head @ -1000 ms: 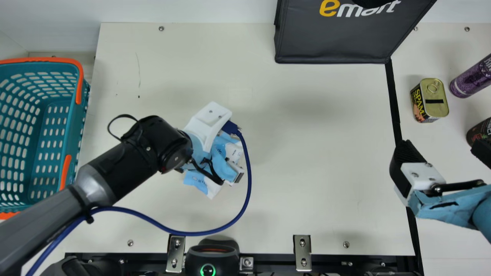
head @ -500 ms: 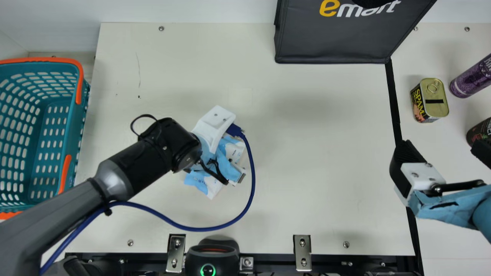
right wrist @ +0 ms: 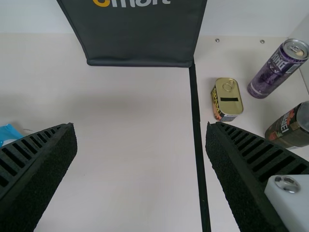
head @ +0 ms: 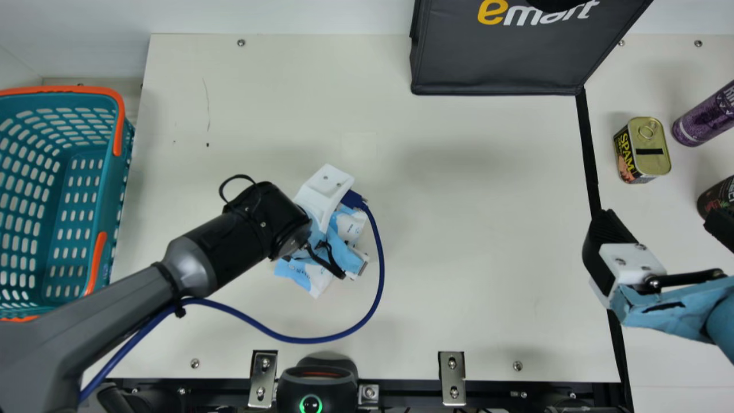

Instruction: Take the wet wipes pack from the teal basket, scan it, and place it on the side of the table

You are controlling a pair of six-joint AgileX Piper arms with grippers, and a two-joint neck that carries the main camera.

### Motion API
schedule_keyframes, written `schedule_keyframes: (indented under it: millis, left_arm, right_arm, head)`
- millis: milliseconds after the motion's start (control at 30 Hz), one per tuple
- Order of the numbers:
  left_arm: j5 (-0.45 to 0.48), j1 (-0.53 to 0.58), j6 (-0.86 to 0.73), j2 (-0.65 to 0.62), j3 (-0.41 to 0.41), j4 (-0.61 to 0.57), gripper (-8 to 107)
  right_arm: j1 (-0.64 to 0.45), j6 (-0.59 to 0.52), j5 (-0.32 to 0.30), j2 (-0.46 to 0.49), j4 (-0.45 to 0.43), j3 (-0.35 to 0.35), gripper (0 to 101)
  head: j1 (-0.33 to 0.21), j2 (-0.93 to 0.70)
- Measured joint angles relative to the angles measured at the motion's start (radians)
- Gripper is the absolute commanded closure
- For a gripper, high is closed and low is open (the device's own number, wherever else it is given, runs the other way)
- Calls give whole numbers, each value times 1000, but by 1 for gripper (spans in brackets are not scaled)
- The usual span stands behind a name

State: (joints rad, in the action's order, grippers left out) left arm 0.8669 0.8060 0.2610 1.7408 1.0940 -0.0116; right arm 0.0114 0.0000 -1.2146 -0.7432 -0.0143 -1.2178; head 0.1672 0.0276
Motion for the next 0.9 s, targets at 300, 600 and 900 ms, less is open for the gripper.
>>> schedule_keyframes:
  millis: [300,600,900]
  left_arm:
    - [-9,2,3,9,-4,12,76]
    - [-18,2,-2,10,-10,12,107]
    - [-17,8,-6,-8,-16,24,107]
  right_arm:
    - [0,0,0,0,0,0,6]
    - [0,0,0,0,0,0,6]
    - [0,0,0,0,0,0,6]
  head:
    - [0,0]
    - [0,0]
    - [0,0]
